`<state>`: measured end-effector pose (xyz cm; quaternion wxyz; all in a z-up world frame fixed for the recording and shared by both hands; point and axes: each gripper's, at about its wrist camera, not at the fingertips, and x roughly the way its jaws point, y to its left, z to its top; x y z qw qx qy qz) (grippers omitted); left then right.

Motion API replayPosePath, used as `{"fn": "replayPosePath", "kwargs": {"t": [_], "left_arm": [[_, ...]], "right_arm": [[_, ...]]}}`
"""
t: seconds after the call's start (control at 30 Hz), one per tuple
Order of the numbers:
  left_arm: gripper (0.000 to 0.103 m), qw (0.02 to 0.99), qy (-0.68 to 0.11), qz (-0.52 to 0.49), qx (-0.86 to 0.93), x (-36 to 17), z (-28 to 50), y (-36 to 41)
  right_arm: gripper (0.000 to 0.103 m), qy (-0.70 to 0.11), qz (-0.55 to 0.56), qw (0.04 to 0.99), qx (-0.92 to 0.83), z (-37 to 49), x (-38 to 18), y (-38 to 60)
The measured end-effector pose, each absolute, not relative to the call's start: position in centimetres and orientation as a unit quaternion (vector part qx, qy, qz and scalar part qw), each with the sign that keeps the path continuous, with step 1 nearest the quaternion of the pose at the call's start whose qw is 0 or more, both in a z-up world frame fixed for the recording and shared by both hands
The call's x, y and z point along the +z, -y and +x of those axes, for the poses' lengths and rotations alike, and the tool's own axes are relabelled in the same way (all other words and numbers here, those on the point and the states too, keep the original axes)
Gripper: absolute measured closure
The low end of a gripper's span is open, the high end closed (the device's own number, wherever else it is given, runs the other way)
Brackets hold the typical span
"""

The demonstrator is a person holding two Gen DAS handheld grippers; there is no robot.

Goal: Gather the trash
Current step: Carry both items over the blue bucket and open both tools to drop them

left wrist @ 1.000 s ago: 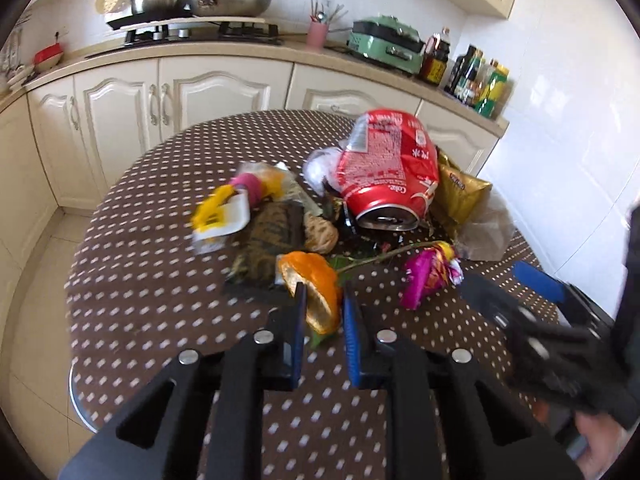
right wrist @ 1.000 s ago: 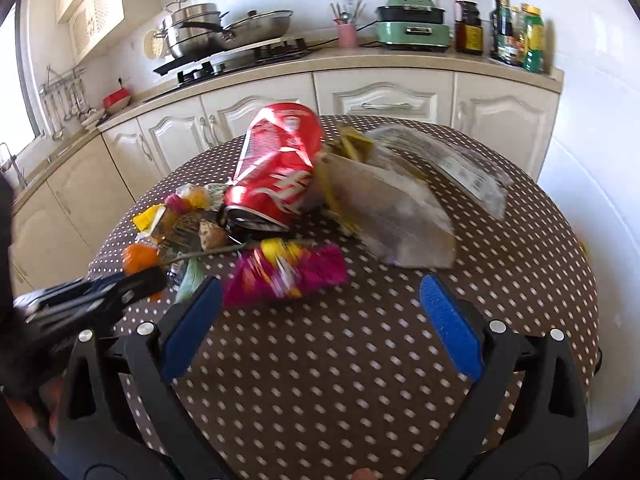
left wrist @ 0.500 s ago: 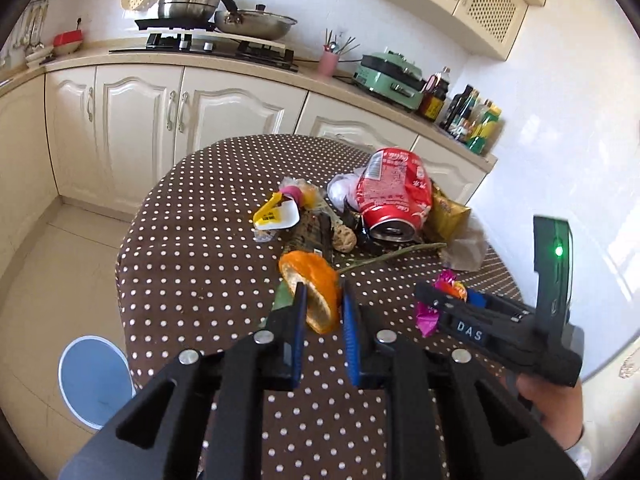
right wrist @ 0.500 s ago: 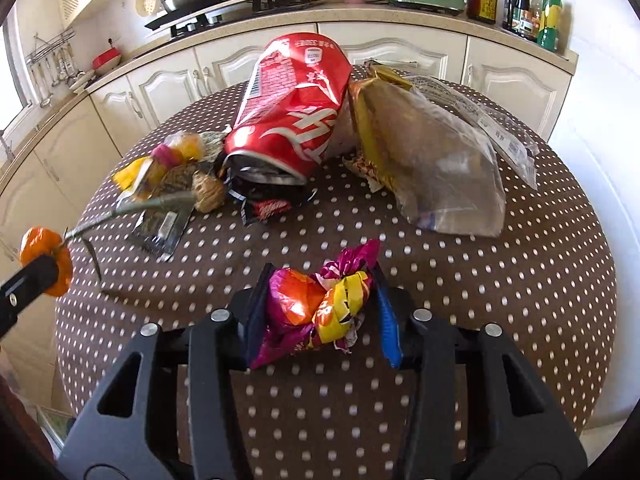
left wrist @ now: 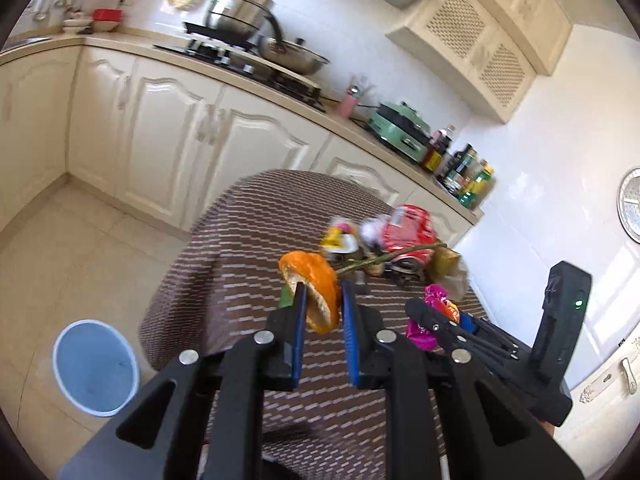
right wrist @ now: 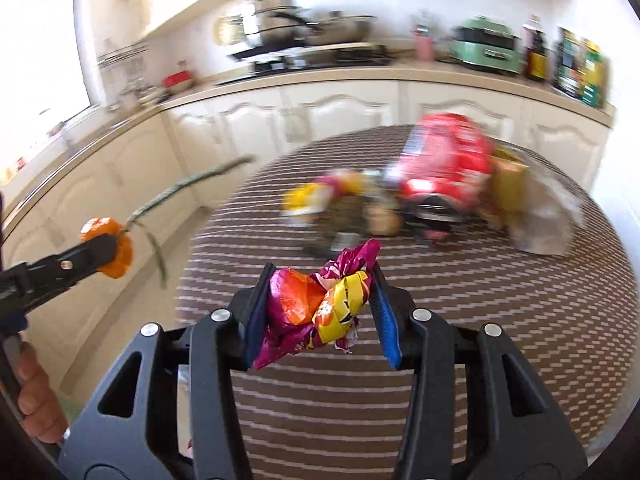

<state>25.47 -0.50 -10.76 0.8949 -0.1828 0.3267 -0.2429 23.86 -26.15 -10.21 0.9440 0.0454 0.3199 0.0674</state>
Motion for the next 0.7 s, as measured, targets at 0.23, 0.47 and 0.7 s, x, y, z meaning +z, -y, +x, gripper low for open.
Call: {"fn": "replayPosePath", "kwargs": {"t": [0.23, 0.47, 0.7], "left_arm": [[0.087, 0.901, -0.356, -0.199, -0.148, -15.0, 25.0, -8.4], [0.087, 0.878, -0.423, -0.220, -0.031, -23.2, 26.9, -16.8], [0.086, 0.832, -0.499, -0.242, 0.031, -33.1, 32.2, -21.8]], "right_arm": [[0.058, -0.343, 0.008, 0.925, 0.160, 25.9, -12.6, 14.6], [0.058, -0.410, -0.027, 0.885, 0.220, 30.5, -20.5, 2.9], [0.058, -0.464, -0.036, 0.856, 0.225, 34.6, -28.4, -3.5]]}}
